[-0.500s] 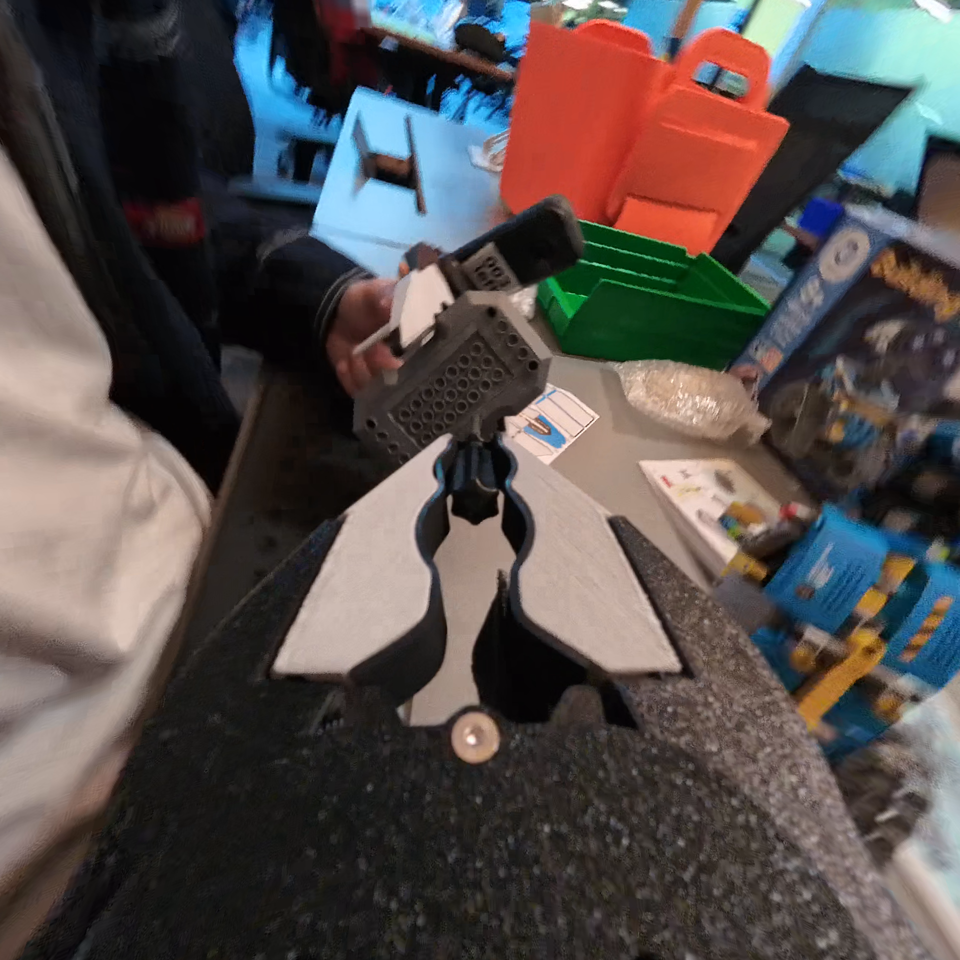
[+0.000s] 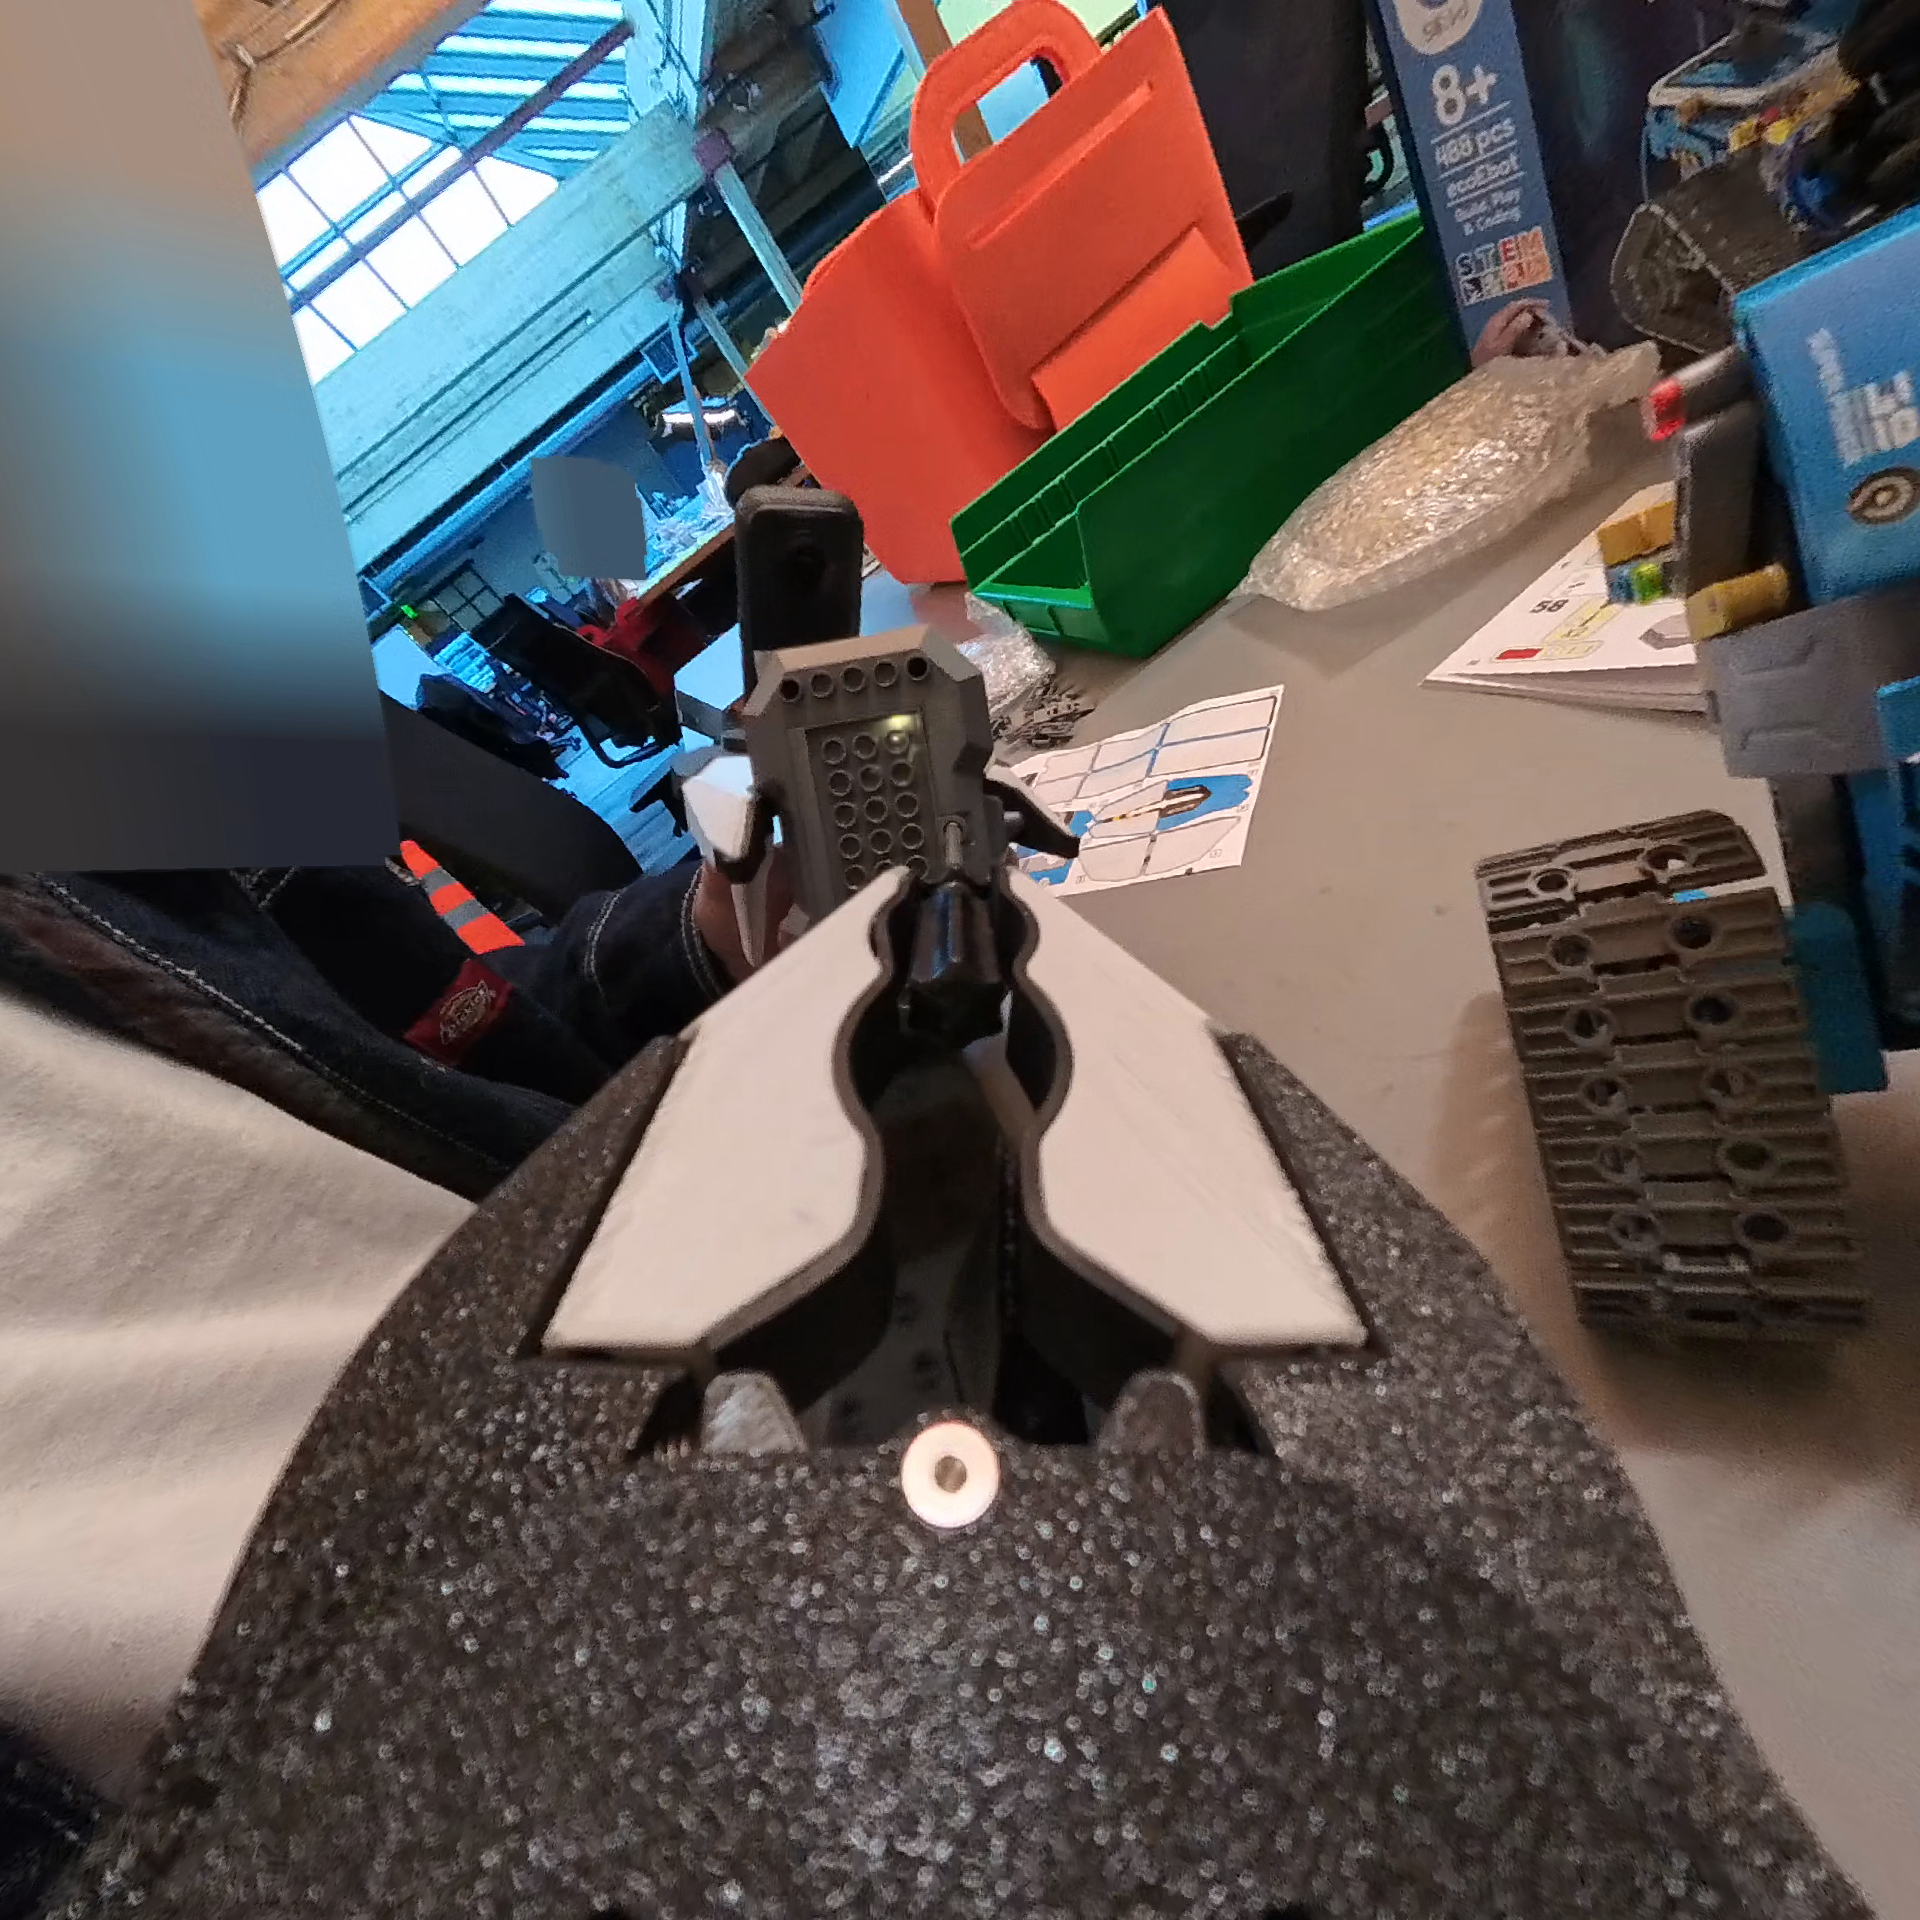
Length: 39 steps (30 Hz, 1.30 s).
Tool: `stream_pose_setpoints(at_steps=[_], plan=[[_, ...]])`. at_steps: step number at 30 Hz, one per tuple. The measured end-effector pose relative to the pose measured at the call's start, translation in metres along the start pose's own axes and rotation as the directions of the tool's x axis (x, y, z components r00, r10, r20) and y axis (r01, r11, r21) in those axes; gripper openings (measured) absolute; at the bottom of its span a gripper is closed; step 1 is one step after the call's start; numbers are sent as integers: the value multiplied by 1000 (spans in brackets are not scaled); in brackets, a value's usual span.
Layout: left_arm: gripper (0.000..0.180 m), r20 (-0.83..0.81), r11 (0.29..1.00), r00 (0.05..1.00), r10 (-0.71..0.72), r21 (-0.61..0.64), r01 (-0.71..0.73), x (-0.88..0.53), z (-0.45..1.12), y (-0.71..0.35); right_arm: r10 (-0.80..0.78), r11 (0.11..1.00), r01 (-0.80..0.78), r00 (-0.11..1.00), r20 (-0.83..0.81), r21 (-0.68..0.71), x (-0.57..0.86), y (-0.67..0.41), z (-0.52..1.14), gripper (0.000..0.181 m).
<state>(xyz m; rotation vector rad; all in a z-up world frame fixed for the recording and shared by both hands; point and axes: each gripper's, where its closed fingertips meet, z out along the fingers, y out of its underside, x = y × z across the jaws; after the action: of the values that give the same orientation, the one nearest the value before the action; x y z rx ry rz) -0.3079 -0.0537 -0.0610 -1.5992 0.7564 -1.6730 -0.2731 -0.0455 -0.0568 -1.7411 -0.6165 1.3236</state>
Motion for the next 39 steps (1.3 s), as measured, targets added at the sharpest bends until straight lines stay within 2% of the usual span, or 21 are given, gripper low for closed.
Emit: stream_pose_setpoints(at_steps=[8, 10, 13, 15, 18, 21, 22, 23, 24, 25, 28, 30, 33, 36, 39], plan=[[77, 3, 1000, 1000, -18, -19, 18, -1, 0, 3, -39, 999, 39, 999, 0, -29, 2, 2, 1, 12], [77, -20, 999, 999, -40, -24, 39, 1, 0, 4, -199, 978, 199, 980, 4, -59, -3, 4, 1, 11], [77, -49, 996, 995, -86, -29, 85, 1, -1, 3, -444, 887, 444, 896, 28, -125, -6, 4, 4, 12], [76, -85, 994, 990, -109, -29, 107, 3, -3, 2, -652, 742, 656, 754, 82, -135, -12, 4, 4, 12], [77, -113, 991, 985, -131, -37, 128, 6, -3, 2, -874, 441, 888, 458, 160, -131, -19, 4, 5, 12], [76, -125, 984, 977, -172, -61, 165, 4, -3, 5, -969, 35, 993, 61, 241, -112, -21, 11, 5, 11], [76, -142, 983, 973, -180, -63, 173, 5, -3, 5, -967, -60, 993, -34, 254, -97, -23, 12, 5, 11], [76, -154, 983, 972, -180, -63, 172, 7, -4, 4, -962, -103, 991, -77, 263, -88, -25, 11, 5, 12], [76, -156, 985, 973, -171, -61, 164, 7, -3, 4, -960, -95, 991, -67, 272, -91, -26, 10, 5, 12], [76, -159, 987, 974, -161, -56, 154, 8, -3, 3, -961, -23, 995, 5, 276, -100, -27, 7, 5, 12], [77, -142, 994, 984, -108, -28, 105, 10, -2, 2, -898, 371, 924, 383, 217, -95, -30, -5, 0, 13], [77, -123, 996, 988, -88, -18, 86, 9, -2, 1, -761, 623, 778, 627, 170, -78, -29, -12, -3, 12], [77, -97, 998, 993, -64, 1, 65, 7, -2, 0, -508, 857, 510, 860, 54, -72, -14, -13, -4, 12], [77, -66, 999, 997, -47, 18, 48, 5, -3, -2, -215, 976, 216, 976, 27, -6, -12, -9, 0, 12], [77, -45, 999, 999, -30, 20, 31, 3, -3, -2, -118, 993, 118, 993, -14, 5, -6, -2, 1, 12]])
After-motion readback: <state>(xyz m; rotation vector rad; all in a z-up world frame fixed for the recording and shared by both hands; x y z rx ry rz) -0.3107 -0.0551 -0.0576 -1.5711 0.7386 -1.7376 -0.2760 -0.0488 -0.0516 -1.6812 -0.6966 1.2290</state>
